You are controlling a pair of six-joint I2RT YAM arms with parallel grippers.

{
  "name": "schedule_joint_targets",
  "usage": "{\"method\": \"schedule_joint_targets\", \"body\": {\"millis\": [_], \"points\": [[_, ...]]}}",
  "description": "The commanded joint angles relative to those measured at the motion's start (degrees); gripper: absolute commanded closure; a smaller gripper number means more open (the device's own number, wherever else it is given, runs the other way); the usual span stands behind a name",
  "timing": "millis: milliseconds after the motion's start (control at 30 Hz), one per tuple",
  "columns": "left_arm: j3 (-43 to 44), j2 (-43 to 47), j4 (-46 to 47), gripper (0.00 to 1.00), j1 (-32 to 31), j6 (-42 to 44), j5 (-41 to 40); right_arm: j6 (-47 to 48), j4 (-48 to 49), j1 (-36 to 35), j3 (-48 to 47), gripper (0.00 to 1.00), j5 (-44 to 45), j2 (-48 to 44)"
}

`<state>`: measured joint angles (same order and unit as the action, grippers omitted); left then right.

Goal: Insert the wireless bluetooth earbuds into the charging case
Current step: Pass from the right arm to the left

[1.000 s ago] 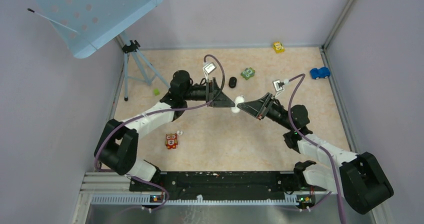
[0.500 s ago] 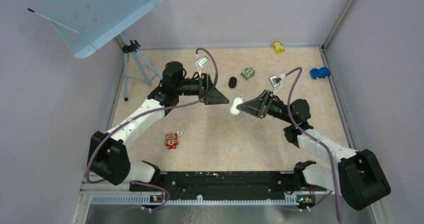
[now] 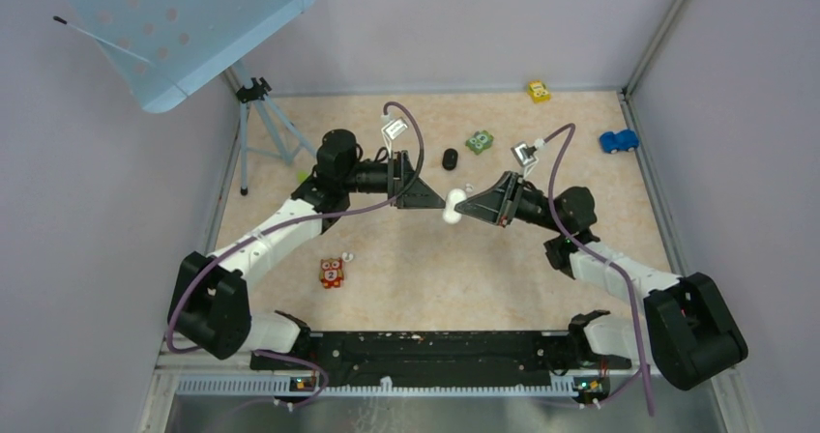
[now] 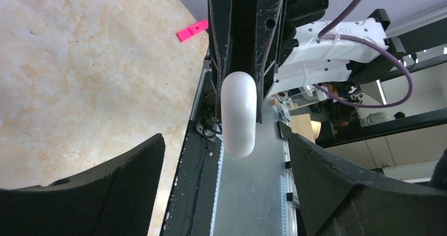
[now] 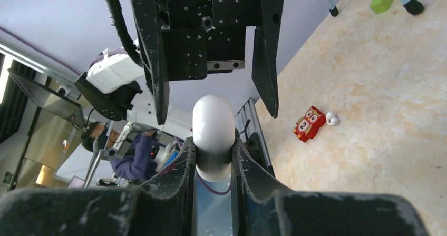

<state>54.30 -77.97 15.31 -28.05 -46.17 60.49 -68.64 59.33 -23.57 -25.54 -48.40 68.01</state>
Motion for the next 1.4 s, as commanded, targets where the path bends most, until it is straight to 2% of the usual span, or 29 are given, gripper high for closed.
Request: {"method": "schedule_joint_targets", "body": {"millis": [0, 200, 433, 567, 633, 767, 800, 867, 900, 1033, 1100, 1167, 1200, 1300, 1367], "points": [[0.02, 0.75, 5.58, 0.15, -1.02, -3.51, 1.36, 0.39, 4.08, 0.50, -2.76, 1.00, -0.52, 0.01], [-1.70, -0.27, 11.93, 0.29, -1.78, -8.67, 2.19, 0.38, 4.23, 0.48, -3.22, 1.00, -0.37, 0.31], [-2.33, -0.93, 13.50, 0.47, -3.01, -9.43, 0.47, -0.06, 4.89, 0.54, -3.17, 1.00, -0.62, 0.64], [-2.16, -2.07, 14.75, 0.54, -3.65, -10.54, 1.47, -0.18, 5.04, 0.54, -2.89, 1.00, -0.73, 0.63], [-2.86, -2.49, 16.90, 0.61, -3.73, -12.25, 1.88, -0.13, 5.10, 0.48, -2.83, 1.00, -0.77, 0.72], [-3.15, -3.87, 20.12, 0.67, -3.74, -14.69, 2.85, -0.34, 5.19, 0.51, -2.64, 1.00, -0.68, 0.50], [-3.15, -4.06, 20.75, 0.72, -3.68, -15.21, 3.02, -0.31, 5.20, 0.51, -2.53, 1.00, -0.52, 0.46], [-3.12, -4.37, 20.60, 0.94, -3.74, -15.78, 2.45, -0.05, 4.79, 0.49, -2.45, 1.00, -0.52, 0.46], [-3.18, -4.33, 20.55, 1.00, -3.76, -15.99, 2.02, 0.16, 4.52, 0.52, -2.49, 1.00, -0.69, 0.50], [-3.80, -3.94, 22.84, 1.00, -3.48, -17.54, 2.05, 2.41, 0.86, 0.59, -3.04, 1.00, -1.25, 0.76], [-4.25, -3.86, 23.66, 1.00, -3.16, -18.12, 2.17, 5.36, -3.45, 0.76, -3.38, 0.80, -0.92, 0.90], [-4.88, -3.91, 25.81, 1.00, -2.46, -19.53, 2.33, 8.06, -7.57, 0.92, -3.63, 0.65, -0.45, 1.07], [-5.26, -3.90, 27.48, 1.00, -1.97, -20.63, 2.63, 8.61, -7.95, 1.01, -3.58, 0.62, -0.28, 1.15], [-6.85, -3.74, 32.13, 1.00, -0.34, -24.00, 3.01, 9.60, -9.05, 1.32, -3.06, 0.61, 0.95, 0.93], [-7.04, -3.89, 31.78, 1.00, 0.51, -24.45, 3.72, 9.94, -9.15, 1.44, -2.14, 0.59, 2.38, 0.49]]}}
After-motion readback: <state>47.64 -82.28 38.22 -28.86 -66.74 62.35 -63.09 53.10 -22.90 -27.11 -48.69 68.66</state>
